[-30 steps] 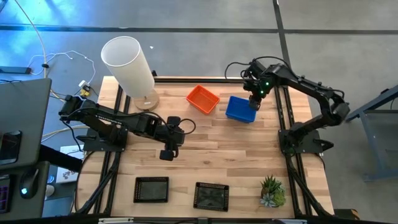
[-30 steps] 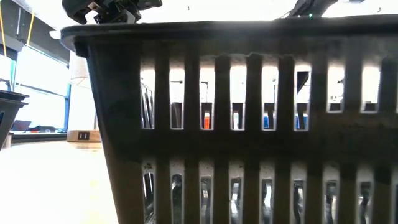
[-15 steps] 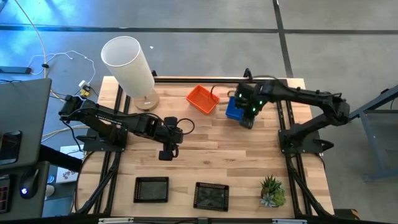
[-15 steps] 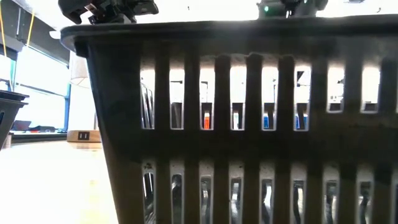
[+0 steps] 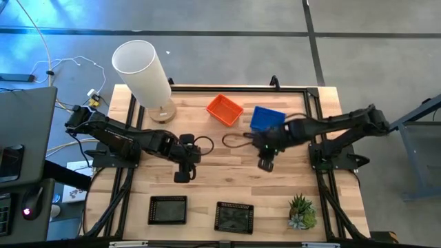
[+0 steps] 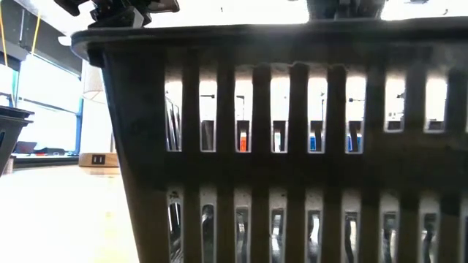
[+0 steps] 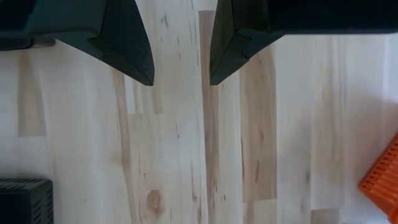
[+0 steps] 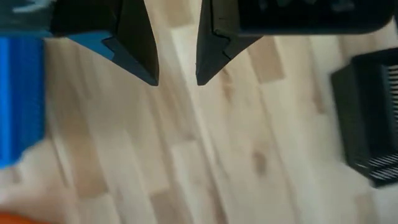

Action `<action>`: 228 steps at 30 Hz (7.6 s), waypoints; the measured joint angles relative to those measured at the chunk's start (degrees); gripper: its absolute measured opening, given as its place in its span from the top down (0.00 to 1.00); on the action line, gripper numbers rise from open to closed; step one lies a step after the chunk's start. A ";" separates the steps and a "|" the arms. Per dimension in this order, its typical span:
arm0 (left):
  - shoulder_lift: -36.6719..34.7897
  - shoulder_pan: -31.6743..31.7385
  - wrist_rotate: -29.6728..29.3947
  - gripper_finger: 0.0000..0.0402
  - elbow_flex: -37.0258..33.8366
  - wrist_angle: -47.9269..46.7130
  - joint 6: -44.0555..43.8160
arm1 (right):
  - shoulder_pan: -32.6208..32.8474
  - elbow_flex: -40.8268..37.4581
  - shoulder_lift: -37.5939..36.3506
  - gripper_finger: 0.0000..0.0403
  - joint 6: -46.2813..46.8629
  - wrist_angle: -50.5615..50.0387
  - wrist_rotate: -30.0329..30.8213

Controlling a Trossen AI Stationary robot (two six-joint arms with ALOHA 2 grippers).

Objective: Stack baskets by color
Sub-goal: Stack the right black bin on top of the left black bin

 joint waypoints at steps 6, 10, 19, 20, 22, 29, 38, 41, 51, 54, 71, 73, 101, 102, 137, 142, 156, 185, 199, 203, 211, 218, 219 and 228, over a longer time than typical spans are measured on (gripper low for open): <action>0.00 -0.67 -0.02 0.65 0.00 0.02 -2.61 | 8.04 0.00 0.01 0.77 3.84 7.59 4.02; 0.00 -1.01 0.00 0.65 0.00 -0.01 -5.78 | 11.29 0.00 0.02 0.77 4.15 12.87 5.45; 0.00 -5.52 -0.02 0.65 0.00 -1.11 -11.00 | 15.39 0.00 0.58 0.77 3.54 21.79 7.83; 0.00 -6.12 -0.03 0.65 0.00 -1.11 -11.57 | 15.85 0.00 1.02 0.77 3.17 22.78 7.84; 0.00 -7.28 -0.02 0.65 0.00 -1.07 -12.45 | 16.66 0.00 2.16 0.77 2.09 24.87 7.82; 0.00 -9.89 -0.04 0.65 0.00 -1.05 -13.47 | 18.76 0.00 7.31 0.77 0.90 29.09 7.79; 0.24 -11.17 -0.15 0.65 0.00 -0.85 -17.34 | 22.52 0.00 13.87 0.77 6.27 29.66 6.26; 0.24 -11.49 -0.15 0.65 0.00 -0.82 -19.03 | 23.73 0.02 15.48 0.77 7.67 29.72 5.97; 0.24 -12.24 0.73 0.65 0.00 -0.79 -22.58 | 26.30 0.02 19.81 0.77 7.70 29.68 4.19; 0.24 -12.25 1.80 0.65 0.00 -0.77 -22.58 | 26.73 0.02 20.81 0.77 7.68 29.86 4.03; 0.24 -12.25 1.90 0.65 0.00 -0.79 -22.43 | 27.36 0.02 22.97 0.77 10.15 29.92 3.30; 0.24 -12.25 1.90 0.65 0.00 -0.79 -22.41 | 27.36 0.02 22.96 0.77 10.81 29.92 3.27; 0.22 -12.25 1.84 0.65 0.00 -0.83 -21.93 | 27.33 0.00 27.80 0.81 15.83 30.05 1.42; 0.22 -12.25 1.84 0.65 0.00 -0.83 -21.94 | 27.36 0.00 27.80 0.83 15.81 29.99 1.44; 0.22 -12.19 1.01 0.65 0.00 19.28 -11.49 | 16.30 16.16 27.80 1.00 1.59 19.08 1.14; 1.56 -11.66 -0.42 0.65 0.02 19.41 -9.41 | 14.54 17.12 27.80 1.00 0.31 19.05 0.36; 3.50 -8.81 2.26 0.65 0.02 19.34 -7.98 | 13.76 17.53 27.80 1.00 -2.48 19.36 -0.52; 3.50 -8.81 3.05 0.98 0.02 14.52 -7.97 | 13.08 17.53 27.80 1.00 3.75 24.43 -1.68; 3.50 -13.06 0.28 1.00 0.02 10.76 -9.35 | 13.19 17.53 27.74 0.75 5.10 25.35 -0.15; 3.42 -14.98 -0.25 1.00 0.02 8.72 -11.39 | 13.15 17.53 27.71 0.68 6.54 26.08 -1.63; 0.21 -20.87 -2.90 1.00 0.02 5.22 -16.17 | 13.73 17.53 27.69 0.67 7.66 27.98 -2.08; -4.46 -27.01 -5.38 1.00 0.02 0.25 -23.00 | 13.96 17.53 27.69 0.67 7.66 29.46 -2.23; -5.07 -28.07 -5.85 1.00 0.02 -0.76 -24.23 | 13.96 17.53 27.69 0.67 7.66 29.48 -2.23; -8.22 -39.71 -15.13 1.00 0.02 -10.56 -40.25 | 13.96 17.53 27.69 0.67 7.56 29.92 -2.25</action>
